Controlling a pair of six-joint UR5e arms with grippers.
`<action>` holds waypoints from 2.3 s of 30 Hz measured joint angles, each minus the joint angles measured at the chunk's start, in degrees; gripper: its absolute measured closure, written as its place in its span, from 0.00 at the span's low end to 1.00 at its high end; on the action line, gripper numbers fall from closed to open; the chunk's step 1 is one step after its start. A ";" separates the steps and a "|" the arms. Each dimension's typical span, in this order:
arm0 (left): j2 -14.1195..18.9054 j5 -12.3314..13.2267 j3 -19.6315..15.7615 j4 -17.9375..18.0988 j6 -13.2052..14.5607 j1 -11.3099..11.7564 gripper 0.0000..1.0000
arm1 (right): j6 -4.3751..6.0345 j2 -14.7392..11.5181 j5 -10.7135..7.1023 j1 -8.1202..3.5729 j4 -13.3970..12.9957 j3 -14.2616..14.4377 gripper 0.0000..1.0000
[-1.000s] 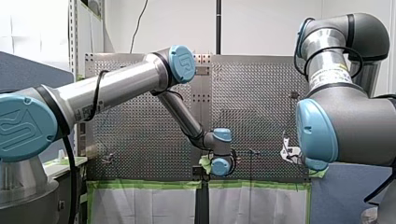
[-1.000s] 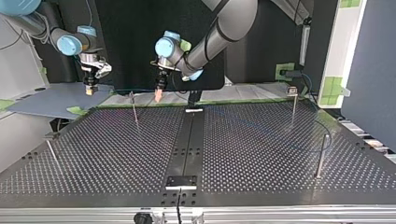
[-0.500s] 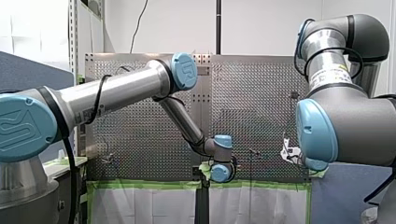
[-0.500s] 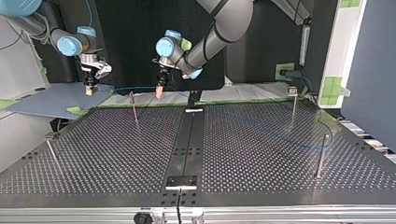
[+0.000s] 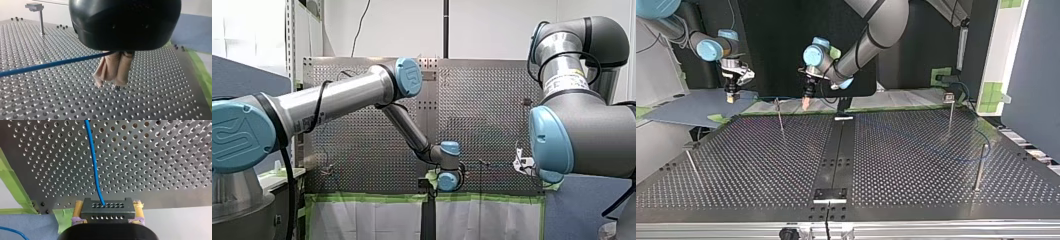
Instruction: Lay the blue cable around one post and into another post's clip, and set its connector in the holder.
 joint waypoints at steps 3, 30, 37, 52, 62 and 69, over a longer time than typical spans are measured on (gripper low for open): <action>-0.02 -0.24 0.20 -0.03 0.02 0.36 1.00 | 0.13 0.09 0.00 -0.01 0.08 -0.39 1.00; -2.31 -0.53 5.31 -3.81 2.13 1.81 1.00 | -0.27 4.44 -0.25 -0.12 6.19 -7.36 1.00; -2.34 -0.17 7.53 -5.25 2.16 2.37 1.00 | -0.01 4.46 -0.26 -0.21 4.99 -7.94 1.00; -2.36 0.30 8.41 -6.36 2.08 4.28 1.00 | 0.56 4.63 -0.26 -0.37 5.72 -10.36 1.00; -2.34 2.61 8.36 -8.81 2.04 4.55 1.00 | 0.63 4.64 -0.26 -0.24 6.39 -10.49 1.00; -2.26 6.20 7.77 -9.15 -0.45 4.68 0.22 | 0.64 4.72 -0.30 0.04 6.82 -10.49 1.00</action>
